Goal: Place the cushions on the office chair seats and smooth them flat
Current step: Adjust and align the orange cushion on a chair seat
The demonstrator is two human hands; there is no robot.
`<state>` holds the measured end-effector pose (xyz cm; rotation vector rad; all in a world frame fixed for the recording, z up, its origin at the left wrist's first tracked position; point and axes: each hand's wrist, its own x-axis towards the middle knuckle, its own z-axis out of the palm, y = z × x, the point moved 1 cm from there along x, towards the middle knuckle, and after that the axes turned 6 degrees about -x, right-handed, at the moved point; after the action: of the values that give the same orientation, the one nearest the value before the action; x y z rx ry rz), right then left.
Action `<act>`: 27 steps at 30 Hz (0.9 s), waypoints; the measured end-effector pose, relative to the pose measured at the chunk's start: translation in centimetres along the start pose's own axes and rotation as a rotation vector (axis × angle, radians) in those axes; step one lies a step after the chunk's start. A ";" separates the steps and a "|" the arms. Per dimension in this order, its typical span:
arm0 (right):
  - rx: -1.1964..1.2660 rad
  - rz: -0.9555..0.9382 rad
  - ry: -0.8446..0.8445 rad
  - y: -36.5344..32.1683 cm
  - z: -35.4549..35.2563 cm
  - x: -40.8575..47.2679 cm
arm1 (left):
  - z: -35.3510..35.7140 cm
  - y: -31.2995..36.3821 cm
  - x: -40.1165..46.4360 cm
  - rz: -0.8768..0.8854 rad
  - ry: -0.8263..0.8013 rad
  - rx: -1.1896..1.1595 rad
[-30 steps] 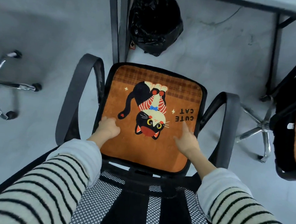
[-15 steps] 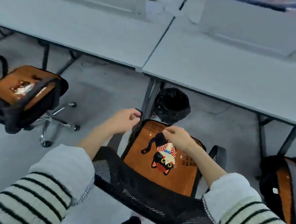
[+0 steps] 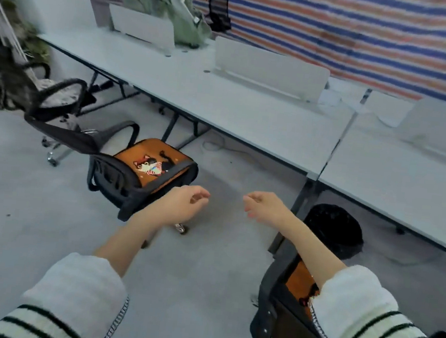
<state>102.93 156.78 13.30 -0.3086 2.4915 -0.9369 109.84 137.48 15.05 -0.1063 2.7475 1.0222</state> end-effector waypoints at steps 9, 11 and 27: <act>0.160 0.025 -0.082 -18.4 11.1 12.3 | -17.9 -15.2 3.8 -0.029 0.059 0.034; 0.190 0.049 -0.088 -20.4 12.3 14.9 | -20.1 -17.6 5.5 -0.026 0.054 0.014; 0.379 0.351 -0.117 -26.5 18.7 44.2 | -32.5 -35.2 31.0 -0.182 -0.239 0.153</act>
<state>74.85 110.69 3.64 0.1861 2.1106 -1.1686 79.03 89.70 9.83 -0.1925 2.5333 0.7237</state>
